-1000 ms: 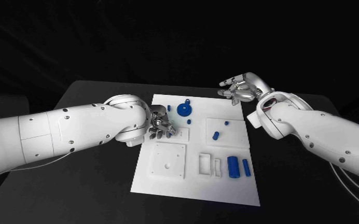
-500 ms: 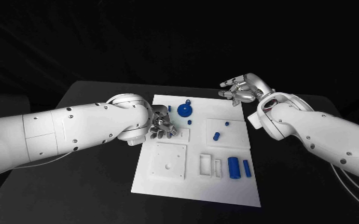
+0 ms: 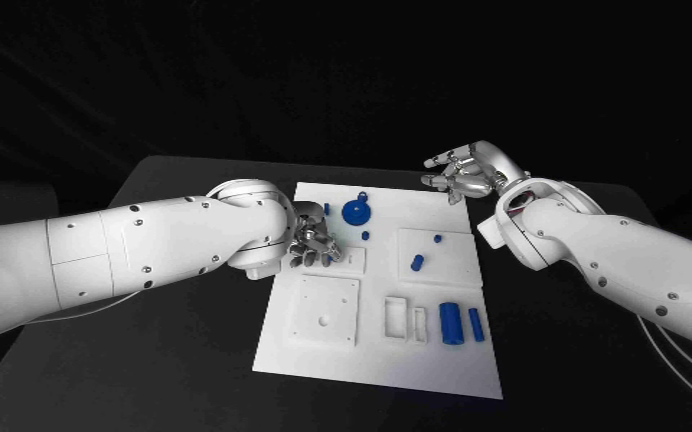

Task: Assemble the parts on the task board

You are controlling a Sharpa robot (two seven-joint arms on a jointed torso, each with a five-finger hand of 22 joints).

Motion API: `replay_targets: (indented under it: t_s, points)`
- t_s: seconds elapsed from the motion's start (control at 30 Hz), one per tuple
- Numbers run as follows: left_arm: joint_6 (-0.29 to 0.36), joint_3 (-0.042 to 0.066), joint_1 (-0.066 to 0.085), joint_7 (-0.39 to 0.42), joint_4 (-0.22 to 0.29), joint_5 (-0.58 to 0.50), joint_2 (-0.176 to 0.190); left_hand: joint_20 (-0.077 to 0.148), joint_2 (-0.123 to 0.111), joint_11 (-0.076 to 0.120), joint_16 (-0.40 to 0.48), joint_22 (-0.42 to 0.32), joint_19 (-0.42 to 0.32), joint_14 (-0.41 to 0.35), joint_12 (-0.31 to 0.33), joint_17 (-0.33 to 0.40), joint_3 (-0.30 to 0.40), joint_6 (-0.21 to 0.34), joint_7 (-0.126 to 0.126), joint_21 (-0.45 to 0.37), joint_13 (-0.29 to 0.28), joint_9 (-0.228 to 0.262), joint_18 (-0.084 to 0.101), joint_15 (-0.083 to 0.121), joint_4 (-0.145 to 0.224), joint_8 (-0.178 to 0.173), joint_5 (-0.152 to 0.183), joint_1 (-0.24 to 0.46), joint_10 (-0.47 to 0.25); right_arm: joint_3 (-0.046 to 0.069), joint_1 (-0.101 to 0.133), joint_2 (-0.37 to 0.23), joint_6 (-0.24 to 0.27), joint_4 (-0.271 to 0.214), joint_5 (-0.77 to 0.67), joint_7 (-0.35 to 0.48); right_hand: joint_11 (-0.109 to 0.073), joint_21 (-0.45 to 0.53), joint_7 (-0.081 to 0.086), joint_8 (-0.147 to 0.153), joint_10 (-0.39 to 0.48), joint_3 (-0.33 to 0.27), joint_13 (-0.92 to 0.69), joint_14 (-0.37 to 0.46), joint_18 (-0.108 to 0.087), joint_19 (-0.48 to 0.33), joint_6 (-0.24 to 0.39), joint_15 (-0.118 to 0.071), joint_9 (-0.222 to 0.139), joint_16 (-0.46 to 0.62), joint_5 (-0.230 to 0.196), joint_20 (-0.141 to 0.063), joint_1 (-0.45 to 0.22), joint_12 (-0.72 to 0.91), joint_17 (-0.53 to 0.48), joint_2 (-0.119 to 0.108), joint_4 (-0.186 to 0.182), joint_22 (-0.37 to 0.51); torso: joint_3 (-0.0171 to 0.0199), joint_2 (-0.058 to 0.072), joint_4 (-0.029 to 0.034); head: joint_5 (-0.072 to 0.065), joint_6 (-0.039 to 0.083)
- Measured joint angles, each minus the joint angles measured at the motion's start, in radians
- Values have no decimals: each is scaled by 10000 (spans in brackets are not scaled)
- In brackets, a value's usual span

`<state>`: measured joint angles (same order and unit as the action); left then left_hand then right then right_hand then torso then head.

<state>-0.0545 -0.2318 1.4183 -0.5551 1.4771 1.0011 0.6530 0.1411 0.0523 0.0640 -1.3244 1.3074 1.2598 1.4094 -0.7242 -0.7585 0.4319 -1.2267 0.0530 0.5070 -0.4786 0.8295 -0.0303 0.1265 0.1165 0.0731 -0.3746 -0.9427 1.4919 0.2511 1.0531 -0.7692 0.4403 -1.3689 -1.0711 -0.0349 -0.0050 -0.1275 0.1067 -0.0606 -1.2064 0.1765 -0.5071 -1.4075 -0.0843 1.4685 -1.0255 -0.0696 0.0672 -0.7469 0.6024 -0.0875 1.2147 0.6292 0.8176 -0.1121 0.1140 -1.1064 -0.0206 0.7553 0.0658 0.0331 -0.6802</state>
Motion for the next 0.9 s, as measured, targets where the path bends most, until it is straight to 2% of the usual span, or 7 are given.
replay_targets:
  t_s: [0.9]
  points:
    - [-108,12,-4,-8,-127,-378,-51,0,83,0,-80,6,0,58,-203,-193,26,-1,0,0,-167,300,-1,22,-23,13,113,84,0,0,0,17,-2,45,-1,-9,0,0,0,0,0,116,9,0,0,0,0,0,0,2,222,0,-54,0,2,-54,60,-17,-7,1,1,-2,-26]
